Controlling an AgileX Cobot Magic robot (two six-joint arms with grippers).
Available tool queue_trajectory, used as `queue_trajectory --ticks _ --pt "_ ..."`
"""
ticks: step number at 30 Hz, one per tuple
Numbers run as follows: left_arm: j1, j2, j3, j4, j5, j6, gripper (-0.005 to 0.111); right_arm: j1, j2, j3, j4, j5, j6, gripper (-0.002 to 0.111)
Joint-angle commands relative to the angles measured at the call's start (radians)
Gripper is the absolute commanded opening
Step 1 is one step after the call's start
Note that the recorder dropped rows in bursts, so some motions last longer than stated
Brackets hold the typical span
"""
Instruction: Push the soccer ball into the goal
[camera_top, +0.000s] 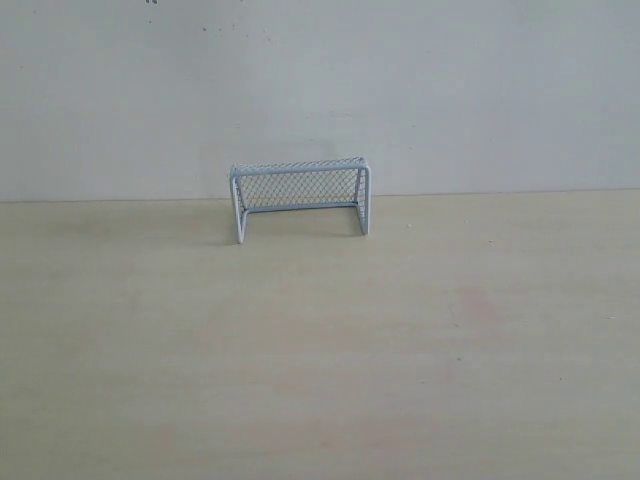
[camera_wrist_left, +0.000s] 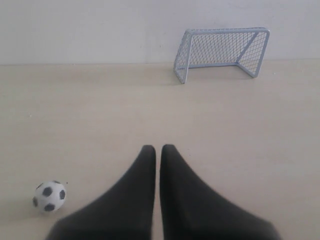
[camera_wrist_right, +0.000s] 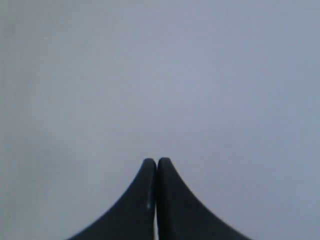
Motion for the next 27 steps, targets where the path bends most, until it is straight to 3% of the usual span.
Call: queue_trajectory --ticks 1,10,15,27 --pt "0.000 -0.004 0.004 -0.010 0.000 0.005 0.004 -0.008 -0.090 -0.002 -0.004 -0.127 -0.009 0.000" --pt "0.000 -0.004 0.004 -0.010 0.000 0.005 0.004 -0.008 -0.245 0.023 -0.004 -0.137 -0.009 0.000" --pt "0.000 -0.004 0.004 -0.010 0.000 0.005 0.004 -0.008 -0.353 0.111 -0.004 -0.243 -0.011 0.000" --pt "0.000 -0.004 0.004 -0.010 0.000 0.005 0.004 -0.088 -0.631 0.662 -0.004 -0.170 -0.085 0.000"
